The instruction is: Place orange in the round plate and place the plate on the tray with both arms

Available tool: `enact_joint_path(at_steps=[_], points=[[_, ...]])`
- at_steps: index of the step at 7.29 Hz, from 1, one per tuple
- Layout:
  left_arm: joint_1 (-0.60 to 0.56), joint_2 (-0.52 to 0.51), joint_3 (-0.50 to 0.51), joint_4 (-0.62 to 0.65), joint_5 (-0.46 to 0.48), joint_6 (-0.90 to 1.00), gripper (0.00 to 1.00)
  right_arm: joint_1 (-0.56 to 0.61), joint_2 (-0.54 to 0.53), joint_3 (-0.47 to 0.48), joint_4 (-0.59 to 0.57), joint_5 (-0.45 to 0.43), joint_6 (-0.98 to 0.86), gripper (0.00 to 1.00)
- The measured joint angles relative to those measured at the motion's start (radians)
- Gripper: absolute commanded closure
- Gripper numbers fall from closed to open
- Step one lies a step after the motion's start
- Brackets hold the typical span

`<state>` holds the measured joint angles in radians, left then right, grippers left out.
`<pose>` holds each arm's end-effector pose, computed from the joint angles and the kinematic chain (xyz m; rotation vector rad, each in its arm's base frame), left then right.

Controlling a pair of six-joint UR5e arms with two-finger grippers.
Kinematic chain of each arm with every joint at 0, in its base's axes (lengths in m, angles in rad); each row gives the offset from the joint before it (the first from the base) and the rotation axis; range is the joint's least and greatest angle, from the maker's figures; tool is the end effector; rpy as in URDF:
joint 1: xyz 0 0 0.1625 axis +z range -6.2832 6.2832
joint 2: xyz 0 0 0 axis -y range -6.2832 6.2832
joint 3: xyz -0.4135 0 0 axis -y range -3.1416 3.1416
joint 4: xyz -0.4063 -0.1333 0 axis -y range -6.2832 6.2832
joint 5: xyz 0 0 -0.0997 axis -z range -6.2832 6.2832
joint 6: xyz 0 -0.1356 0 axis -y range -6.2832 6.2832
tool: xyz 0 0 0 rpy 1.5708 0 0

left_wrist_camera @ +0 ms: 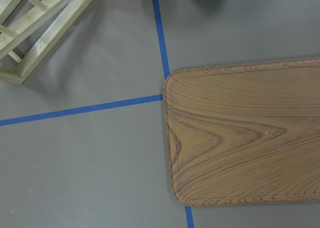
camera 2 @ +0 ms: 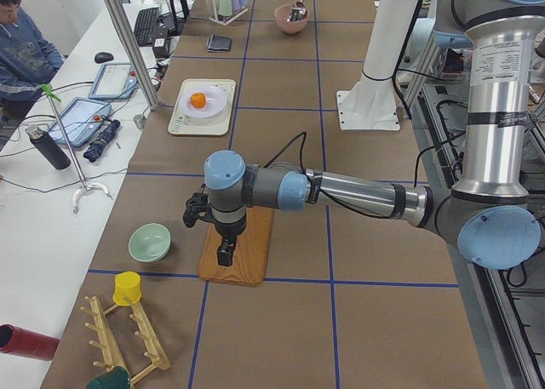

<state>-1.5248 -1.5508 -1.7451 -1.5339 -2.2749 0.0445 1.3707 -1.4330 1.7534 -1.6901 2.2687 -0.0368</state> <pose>-0.0223 -0.5059 0.6044 0.1121 0.7038 0.1280 -0.0662 -0.5588 0.5260 0.1360 -0.7115 -0.2967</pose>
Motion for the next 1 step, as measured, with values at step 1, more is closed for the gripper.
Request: enact_joint_path(at_steps=[1], points=[[0.0,0.0,0.0,0.0,0.0,0.0,0.02,0.0,0.012,0.0,-0.02,0.0,0.0,0.0]])
